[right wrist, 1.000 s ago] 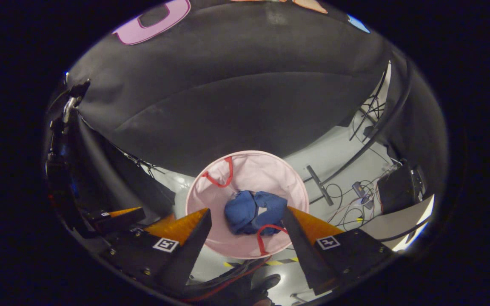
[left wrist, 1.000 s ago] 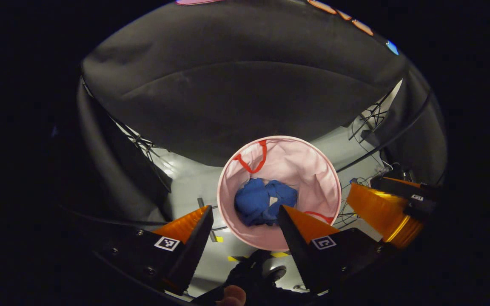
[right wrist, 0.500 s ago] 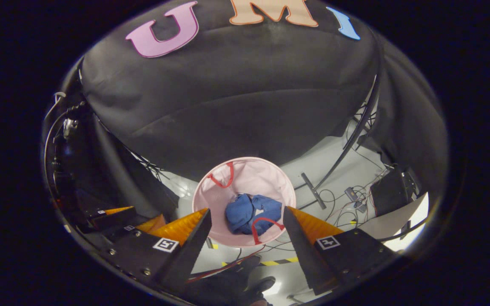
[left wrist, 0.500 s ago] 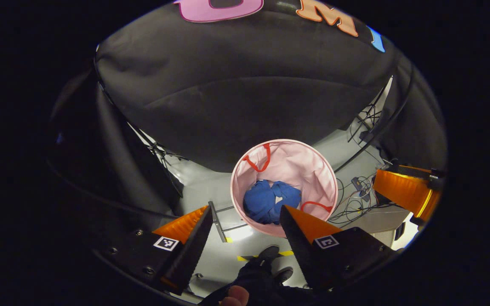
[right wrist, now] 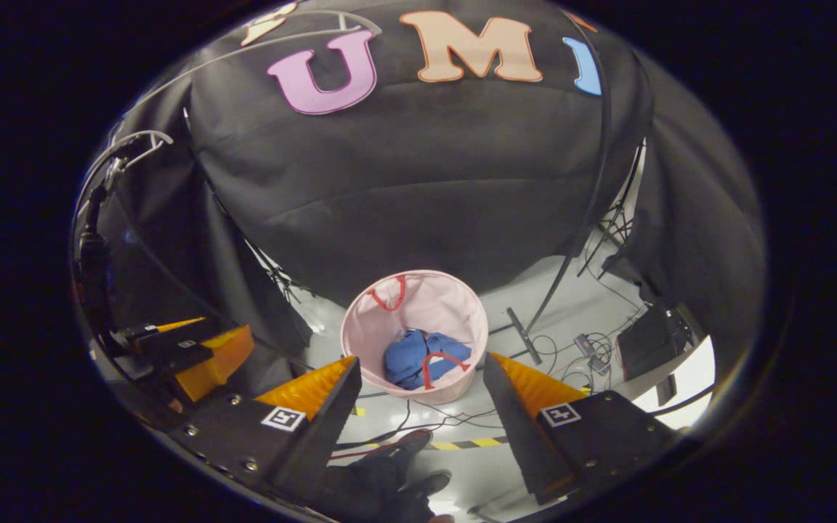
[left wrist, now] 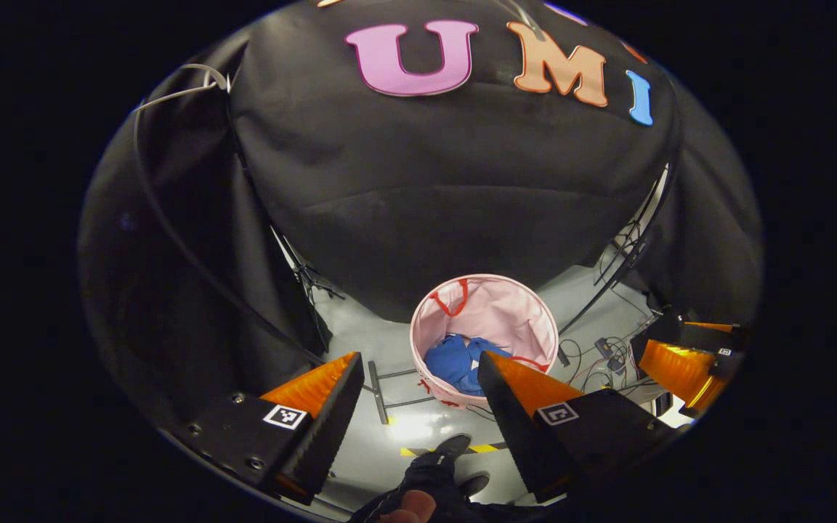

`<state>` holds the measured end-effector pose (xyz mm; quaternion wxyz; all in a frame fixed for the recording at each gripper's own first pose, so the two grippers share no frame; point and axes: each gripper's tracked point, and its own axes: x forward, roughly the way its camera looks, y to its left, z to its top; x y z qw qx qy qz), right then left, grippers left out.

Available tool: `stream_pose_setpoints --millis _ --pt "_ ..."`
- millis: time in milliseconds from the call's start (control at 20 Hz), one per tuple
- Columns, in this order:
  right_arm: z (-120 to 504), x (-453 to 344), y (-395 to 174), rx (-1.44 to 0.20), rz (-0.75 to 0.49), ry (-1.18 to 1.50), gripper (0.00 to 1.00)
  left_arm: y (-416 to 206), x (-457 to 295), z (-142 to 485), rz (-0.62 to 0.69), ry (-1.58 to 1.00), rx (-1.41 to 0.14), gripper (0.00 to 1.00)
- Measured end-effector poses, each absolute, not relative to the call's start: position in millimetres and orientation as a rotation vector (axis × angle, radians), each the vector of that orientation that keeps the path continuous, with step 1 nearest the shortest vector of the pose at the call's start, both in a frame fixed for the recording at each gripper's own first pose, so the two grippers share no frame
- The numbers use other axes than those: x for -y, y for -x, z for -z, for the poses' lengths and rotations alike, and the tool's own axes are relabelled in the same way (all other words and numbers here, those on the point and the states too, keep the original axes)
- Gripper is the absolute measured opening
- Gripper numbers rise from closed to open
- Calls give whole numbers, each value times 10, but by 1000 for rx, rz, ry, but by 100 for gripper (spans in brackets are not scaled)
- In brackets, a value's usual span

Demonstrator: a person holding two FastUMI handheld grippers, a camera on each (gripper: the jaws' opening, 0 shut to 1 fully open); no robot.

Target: Grasp the clothes on the hanger with both hands and then place them into the laundry hamper below.

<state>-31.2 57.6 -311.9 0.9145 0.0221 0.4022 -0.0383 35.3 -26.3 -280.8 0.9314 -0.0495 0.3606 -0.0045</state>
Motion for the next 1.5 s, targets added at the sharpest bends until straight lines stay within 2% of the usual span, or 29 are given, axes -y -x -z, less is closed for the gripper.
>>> stream_pose_setpoints --millis 350,400,450,550,900,1150,1200,1250,1450,1500 --pt "2618 -572 590 -705 68 -6 100 92 257 2386 8 93 -653 99" --pt "2585 -605 600 -698 60 -6 100 131 237 2336 4 89 -644 96" --pt "2559 -624 610 -694 56 -10 98 161 224 2292 3 88 -636 99" --pt "2449 -706 639 -679 38 -28 100 242 165 2218 -6 81 -631 99" --pt "1937 -751 593 -561 18 -8 100 233 46 1675 -25 96 -489 99" --pt "1324 -788 461 -404 -10 -4 100 139 -73 1337 -34 68 -405 98" --pt "1212 -800 434 -370 -11 -3 97 119 -60 1252 -28 68 -386 100" --pt "1108 -795 419 -344 -13 -1 100 106 -45 1178 -26 69 -373 98" --pt "779 -836 375 -254 -38 -18 100 96 -27 749 -7 63 -293 100" --pt "654 -844 367 -226 -45 -26 96 103 -44 620 -9 58 -268 97"
